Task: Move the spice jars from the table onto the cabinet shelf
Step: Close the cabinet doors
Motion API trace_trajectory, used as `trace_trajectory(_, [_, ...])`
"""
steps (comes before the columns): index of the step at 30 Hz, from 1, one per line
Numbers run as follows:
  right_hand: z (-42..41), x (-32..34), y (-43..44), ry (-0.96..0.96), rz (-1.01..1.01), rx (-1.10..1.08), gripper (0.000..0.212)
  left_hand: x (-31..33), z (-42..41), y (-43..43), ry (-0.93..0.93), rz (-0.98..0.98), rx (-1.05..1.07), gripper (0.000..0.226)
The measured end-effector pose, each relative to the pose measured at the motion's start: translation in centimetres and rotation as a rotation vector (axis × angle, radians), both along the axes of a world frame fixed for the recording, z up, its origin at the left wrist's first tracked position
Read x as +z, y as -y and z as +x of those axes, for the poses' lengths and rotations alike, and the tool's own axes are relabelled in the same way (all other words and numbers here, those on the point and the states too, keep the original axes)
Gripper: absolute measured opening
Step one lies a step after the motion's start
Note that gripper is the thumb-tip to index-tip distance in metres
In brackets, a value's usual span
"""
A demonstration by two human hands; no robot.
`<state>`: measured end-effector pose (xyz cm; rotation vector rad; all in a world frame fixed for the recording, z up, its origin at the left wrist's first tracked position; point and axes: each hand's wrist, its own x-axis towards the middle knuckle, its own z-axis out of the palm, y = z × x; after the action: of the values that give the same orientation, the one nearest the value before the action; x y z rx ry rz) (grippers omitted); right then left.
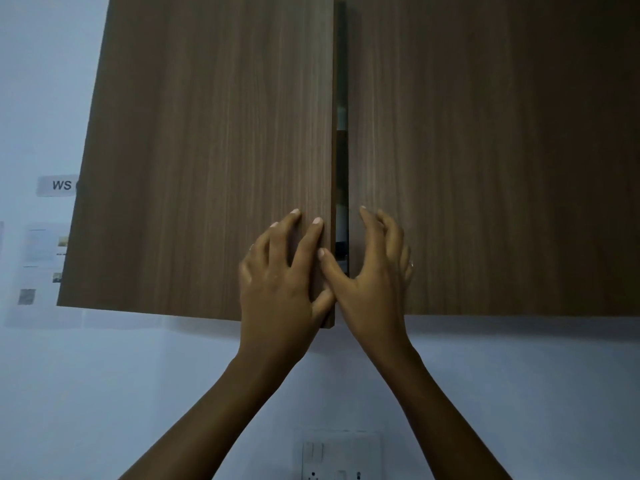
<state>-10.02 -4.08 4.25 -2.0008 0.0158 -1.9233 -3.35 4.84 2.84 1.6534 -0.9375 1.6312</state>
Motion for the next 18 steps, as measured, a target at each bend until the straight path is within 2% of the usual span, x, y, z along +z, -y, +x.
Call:
trace_trajectory(6, [1.0,-0.9,2.7,-0.095,0.025,-0.069,0.082,-0.5,2.0,2.5,0.029,0.034,0.045,0.063])
trace_trajectory(18, [5.2,-2.6,6.8,-0.165,0.12,-0.231,0.098,-1.6,7.0,7.1,-0.006,0.185,0.116,0.07])
